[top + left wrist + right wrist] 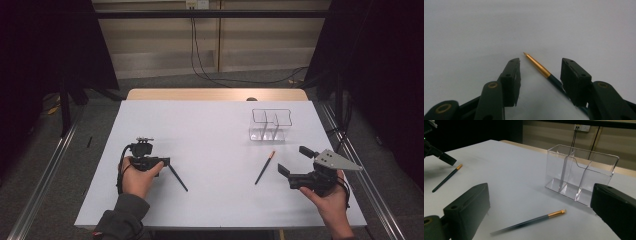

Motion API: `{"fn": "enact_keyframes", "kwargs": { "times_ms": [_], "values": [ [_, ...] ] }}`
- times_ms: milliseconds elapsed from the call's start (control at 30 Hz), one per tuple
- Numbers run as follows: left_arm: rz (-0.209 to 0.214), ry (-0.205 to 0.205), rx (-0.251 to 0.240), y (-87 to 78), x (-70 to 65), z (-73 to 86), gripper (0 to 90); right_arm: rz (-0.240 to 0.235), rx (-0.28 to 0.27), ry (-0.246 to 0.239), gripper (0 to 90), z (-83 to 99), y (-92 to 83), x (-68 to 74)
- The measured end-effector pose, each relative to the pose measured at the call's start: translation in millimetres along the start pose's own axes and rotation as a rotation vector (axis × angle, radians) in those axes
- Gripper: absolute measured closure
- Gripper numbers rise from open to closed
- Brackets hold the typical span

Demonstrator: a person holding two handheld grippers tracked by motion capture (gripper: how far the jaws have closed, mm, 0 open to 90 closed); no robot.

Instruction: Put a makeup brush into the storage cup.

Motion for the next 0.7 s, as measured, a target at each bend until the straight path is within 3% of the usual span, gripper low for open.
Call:
{"fn": "enact_keyframes", "kwargs": {
  "times_ms": [200, 700],
  "values": [
    [-0.022, -0.014, 0.016, 5.8, -1.4, -0.5, 52.9, -0.001, -0.001, 0.002, 1.8, -0.3, -0.1, 0.5],
    [0.012, -0.037, 0.044, 2.7, -9.6, 6.1, 55.7, -0.001, -0.005, -0.004, 1.8, -0.8, -0.9, -0.8]
  ]
}}
Point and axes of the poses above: each handheld gripper's, and its own axes: y roughly forward along the jaws, z roughly out of its underside, x roughly to its left, the point moved 6 cm from there along y, roughly forward along the jaws, and after that the axes turned 5 degrees about -y, right-handed, at the moved point
